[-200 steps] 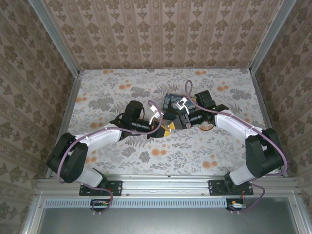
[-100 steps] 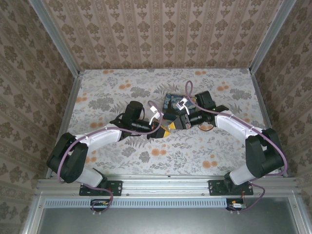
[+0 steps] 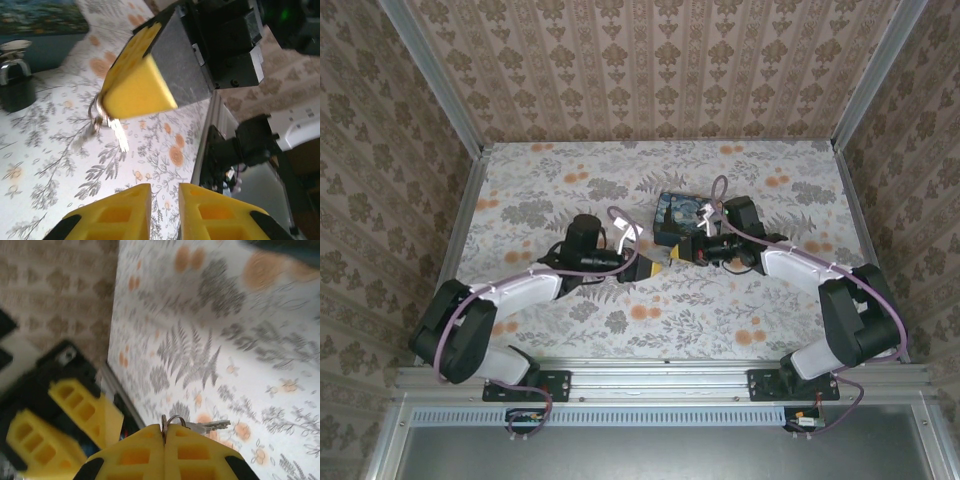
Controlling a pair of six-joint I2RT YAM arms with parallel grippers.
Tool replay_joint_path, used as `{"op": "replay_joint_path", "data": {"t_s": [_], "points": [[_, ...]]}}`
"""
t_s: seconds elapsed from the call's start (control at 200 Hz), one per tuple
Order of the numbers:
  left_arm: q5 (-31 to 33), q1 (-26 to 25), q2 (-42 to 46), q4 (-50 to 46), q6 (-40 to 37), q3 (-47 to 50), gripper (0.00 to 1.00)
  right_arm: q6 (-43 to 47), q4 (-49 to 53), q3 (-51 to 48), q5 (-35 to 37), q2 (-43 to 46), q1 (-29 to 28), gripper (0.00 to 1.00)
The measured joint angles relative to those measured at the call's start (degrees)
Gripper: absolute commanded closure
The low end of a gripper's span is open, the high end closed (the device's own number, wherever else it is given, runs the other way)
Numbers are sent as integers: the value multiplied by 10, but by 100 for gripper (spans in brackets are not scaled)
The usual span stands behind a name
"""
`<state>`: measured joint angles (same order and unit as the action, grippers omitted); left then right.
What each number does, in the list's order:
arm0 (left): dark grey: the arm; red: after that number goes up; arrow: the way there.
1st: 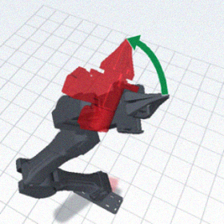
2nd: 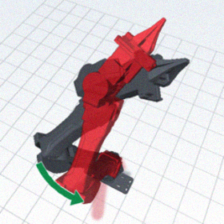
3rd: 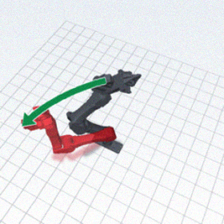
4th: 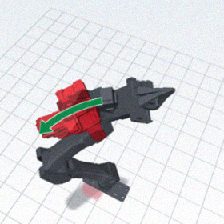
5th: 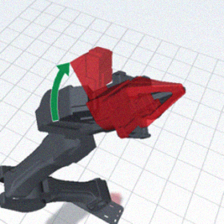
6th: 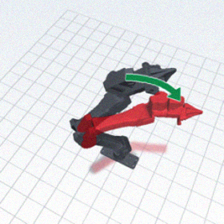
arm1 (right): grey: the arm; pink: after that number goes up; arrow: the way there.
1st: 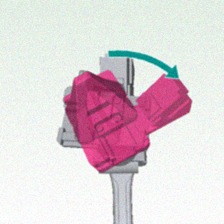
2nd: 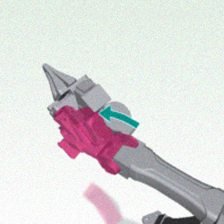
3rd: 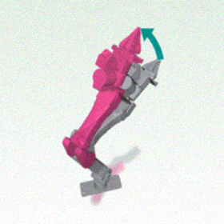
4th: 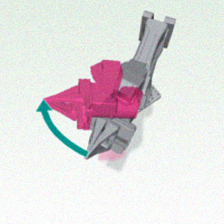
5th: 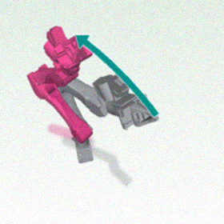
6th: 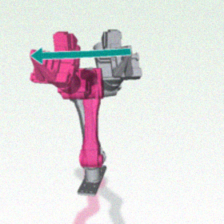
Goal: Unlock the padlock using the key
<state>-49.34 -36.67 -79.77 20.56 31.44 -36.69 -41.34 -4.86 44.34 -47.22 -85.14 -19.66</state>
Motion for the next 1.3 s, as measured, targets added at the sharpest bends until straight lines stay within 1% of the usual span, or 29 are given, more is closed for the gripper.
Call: {"op": "replay_joint_path", "data": {"t_s": [0.075,0.23,0.4,0.5,0.58,0.8,1.195,1.3], "points": [[33,0,16,7,40,11,73,-61,-34,-14,40,4,0,100],[85,-1,22,30,125,21,70,-175,-80,-31,111,5,-10,100],[117,-4,-13,95,237,21,61,-263,-100,-39,174,12,-39,99],[125,-5,-42,139,298,22,61,-301,-107,-43,201,23,-54,100],[127,-5,-57,157,328,22,61,-327,-119,-45,213,24,-61,100],[128,-5,-69,183,368,22,64,-360,-130,-45,228,24,-73,100],[128,-2,-100,229,399,22,67,-386,-153,-44,229,24,-82,100],[128,1,-102,242,405,22,69,-388,-153,-44,228,24,-89,100]]}}
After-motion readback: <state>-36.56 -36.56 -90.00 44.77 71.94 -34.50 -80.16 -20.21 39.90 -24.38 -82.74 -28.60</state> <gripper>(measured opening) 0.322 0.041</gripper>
